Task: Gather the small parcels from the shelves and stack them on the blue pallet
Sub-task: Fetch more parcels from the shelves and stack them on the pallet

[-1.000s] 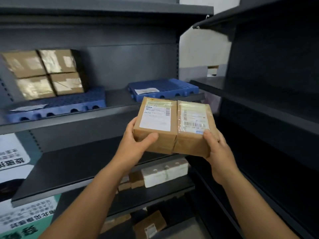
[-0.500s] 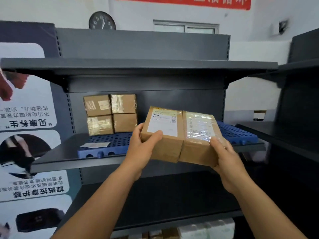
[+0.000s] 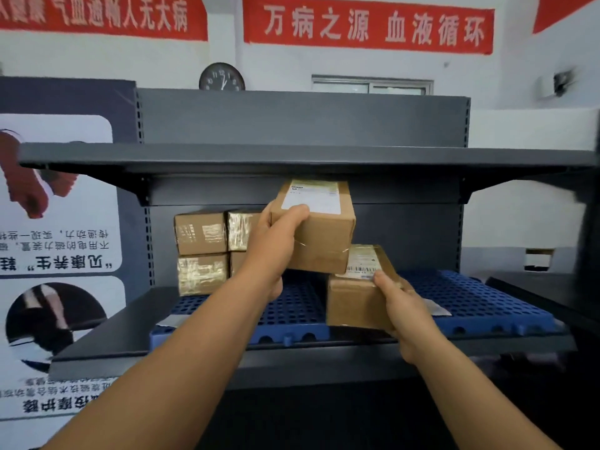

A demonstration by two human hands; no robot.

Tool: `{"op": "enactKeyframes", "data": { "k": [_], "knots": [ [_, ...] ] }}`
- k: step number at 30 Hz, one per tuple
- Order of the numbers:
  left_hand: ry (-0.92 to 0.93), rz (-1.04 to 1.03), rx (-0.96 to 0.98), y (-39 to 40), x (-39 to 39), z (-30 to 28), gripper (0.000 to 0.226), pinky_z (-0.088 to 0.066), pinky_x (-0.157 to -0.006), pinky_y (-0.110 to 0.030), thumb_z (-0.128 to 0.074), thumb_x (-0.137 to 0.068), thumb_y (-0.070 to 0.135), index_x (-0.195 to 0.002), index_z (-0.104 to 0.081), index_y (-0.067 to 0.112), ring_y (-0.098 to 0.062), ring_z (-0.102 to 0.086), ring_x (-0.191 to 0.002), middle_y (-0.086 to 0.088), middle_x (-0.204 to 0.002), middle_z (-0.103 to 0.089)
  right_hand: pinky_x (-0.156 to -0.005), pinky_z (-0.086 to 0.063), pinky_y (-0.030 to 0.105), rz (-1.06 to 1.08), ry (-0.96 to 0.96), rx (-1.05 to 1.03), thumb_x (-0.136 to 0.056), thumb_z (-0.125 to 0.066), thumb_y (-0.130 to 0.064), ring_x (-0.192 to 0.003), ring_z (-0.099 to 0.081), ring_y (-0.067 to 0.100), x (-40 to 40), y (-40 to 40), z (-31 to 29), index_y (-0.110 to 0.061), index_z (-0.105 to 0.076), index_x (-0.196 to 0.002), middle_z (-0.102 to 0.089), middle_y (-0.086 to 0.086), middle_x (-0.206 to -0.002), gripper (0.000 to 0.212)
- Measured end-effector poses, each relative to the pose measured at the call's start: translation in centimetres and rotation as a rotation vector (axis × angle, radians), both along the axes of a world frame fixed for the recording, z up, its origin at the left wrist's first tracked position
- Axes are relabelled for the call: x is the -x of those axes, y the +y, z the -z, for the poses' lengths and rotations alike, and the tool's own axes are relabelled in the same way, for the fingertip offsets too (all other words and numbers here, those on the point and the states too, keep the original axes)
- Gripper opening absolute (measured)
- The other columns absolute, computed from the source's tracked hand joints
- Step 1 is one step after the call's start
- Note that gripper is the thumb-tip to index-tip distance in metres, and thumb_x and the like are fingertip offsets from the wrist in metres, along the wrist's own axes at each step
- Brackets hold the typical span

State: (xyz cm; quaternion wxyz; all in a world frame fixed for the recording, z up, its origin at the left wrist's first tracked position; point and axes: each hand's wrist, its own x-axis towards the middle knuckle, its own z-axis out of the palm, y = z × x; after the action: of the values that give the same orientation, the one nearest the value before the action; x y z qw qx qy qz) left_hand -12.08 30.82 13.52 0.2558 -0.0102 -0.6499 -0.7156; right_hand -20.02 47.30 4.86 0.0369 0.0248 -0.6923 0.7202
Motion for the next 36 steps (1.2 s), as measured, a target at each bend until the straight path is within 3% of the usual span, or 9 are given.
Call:
{"op": "enactKeyframes", "data": {
  "k": [7, 10, 16, 19, 22, 25, 28, 32, 36],
  "knots": [
    [-0.115, -0.066, -0.072, 0.4, 5.2, -0.5, 0.025, -0.049, -0.086, -0.039, -0.063, -0.081, 0.041, -0.101, -0.057, 0.026, -0.021, -0.057, -0.096, -0.003, -0.104, -0.061, -0.102, -0.041, 0.045, -0.129, -0.088, -0.098, -0.079, -0.049, -0.067, -0.122, -0.046, 0.027, 5.6, -3.2, -0.1, -0.034, -0.036, -0.141, -0.040, 0.003, -0.143, 0.072],
    [-0.150, -0.114, -0.075, 0.4, 7.7, -0.3, 0.044, -0.051, -0.082, -0.038, -0.063, -0.080, 0.045, -0.118, -0.056, 0.024, -0.023, -0.059, -0.100, -0.005, -0.110, -0.063, -0.102, -0.042, 0.046, -0.201, -0.088, -0.113, -0.078, -0.045, -0.071, -0.116, -0.050, 0.024, 7.1, -4.3, 0.2, -0.035, -0.040, -0.137, -0.046, 0.003, -0.137, 0.069],
    [-0.261, -0.158, -0.033, -0.3, 10.4, 1.5, 0.076, -0.051, -0.090, -0.046, -0.060, -0.064, 0.063, -0.130, -0.048, 0.027, -0.028, -0.060, -0.103, -0.005, -0.116, -0.063, -0.096, -0.047, 0.046, -0.308, -0.169, 0.101, -0.087, -0.030, -0.070, -0.102, -0.061, 0.024, 8.1, -4.5, 0.4, -0.023, -0.054, -0.123, -0.063, 0.006, -0.117, 0.064],
    [-0.262, -0.140, 0.033, -0.5, 10.7, 2.2, 0.068, -0.049, -0.077, -0.037, -0.056, -0.077, 0.064, -0.133, -0.044, 0.029, -0.023, -0.056, -0.103, 0.000, -0.121, -0.059, -0.097, -0.045, 0.050, -0.400, -0.006, 0.042, -0.067, -0.044, -0.081, -0.115, -0.054, 0.020, 8.2, -4.3, 0.3, -0.042, -0.032, -0.140, -0.052, -0.008, -0.132, 0.083],
    [-0.240, -0.138, 0.123, -1.0, 11.0, 2.6, 0.059, -0.044, -0.084, -0.037, -0.046, -0.089, 0.059, -0.139, -0.039, 0.029, -0.020, -0.052, -0.106, 0.001, -0.126, -0.054, -0.083, -0.050, 0.035, -0.429, 0.148, -0.023, -0.075, -0.057, -0.065, -0.110, -0.056, 0.012, 8.3, -5.0, 0.2, -0.049, -0.022, -0.142, -0.053, -0.011, -0.133, 0.077],
    [-0.205, -0.244, 0.202, -1.9, 10.9, 2.8, 0.066, -0.036, -0.094, -0.034, -0.040, -0.091, 0.059, -0.147, -0.031, 0.024, -0.024, -0.044, -0.128, -0.003, -0.145, -0.043, -0.068, -0.044, 0.025, -0.383, 0.191, -0.038, -0.089, -0.053, -0.050, -0.095, -0.054, 0.004, 9.1, -6.0, 0.0, -0.049, -0.021, -0.140, -0.055, -0.013, -0.121, 0.061],
    [-0.208, -0.435, 0.243, -4.4, 10.2, 3.4, 0.067, -0.033, -0.096, -0.032, -0.043, -0.092, 0.054, -0.147, -0.029, 0.017, -0.028, -0.040, -0.133, -0.009, -0.149, -0.037, -0.080, -0.044, 0.031, -0.356, 0.187, -0.053, -0.092, -0.050, -0.045, -0.101, -0.052, 0.011, 9.9, -7.2, -0.1, -0.045, -0.018, -0.144, -0.051, -0.009, -0.123, 0.061],
    [-0.330, -0.549, 0.301, -9.4, 9.2, 4.7, 0.080, -0.034, -0.110, -0.048, -0.057, -0.085, 0.052, -0.148, -0.022, 0.016, -0.033, -0.036, -0.135, -0.013, -0.153, -0.026, -0.084, -0.044, 0.033, -0.309, 0.191, -0.074, -0.095, -0.048, -0.040, -0.103, -0.051, 0.014, 11.2, -8.6, -0.2, -0.038, -0.021, -0.145, -0.052, -0.003, -0.125, 0.057],
    [-0.454, -0.636, 0.346, -14.0, 8.3, 5.8, 0.089, -0.034, -0.109, -0.049, -0.064, -0.084, 0.044, -0.151, -0.014, 0.016, -0.036, -0.028, -0.138, -0.011, -0.155, -0.011, -0.088, -0.045, 0.039, -0.275, 0.175, -0.088, -0.097, -0.045, -0.034, -0.100, -0.050, 0.016, 12.2, -9.7, -0.6, -0.037, -0.027, -0.141, -0.050, -0.006, -0.112, 0.048]
  ]
}}
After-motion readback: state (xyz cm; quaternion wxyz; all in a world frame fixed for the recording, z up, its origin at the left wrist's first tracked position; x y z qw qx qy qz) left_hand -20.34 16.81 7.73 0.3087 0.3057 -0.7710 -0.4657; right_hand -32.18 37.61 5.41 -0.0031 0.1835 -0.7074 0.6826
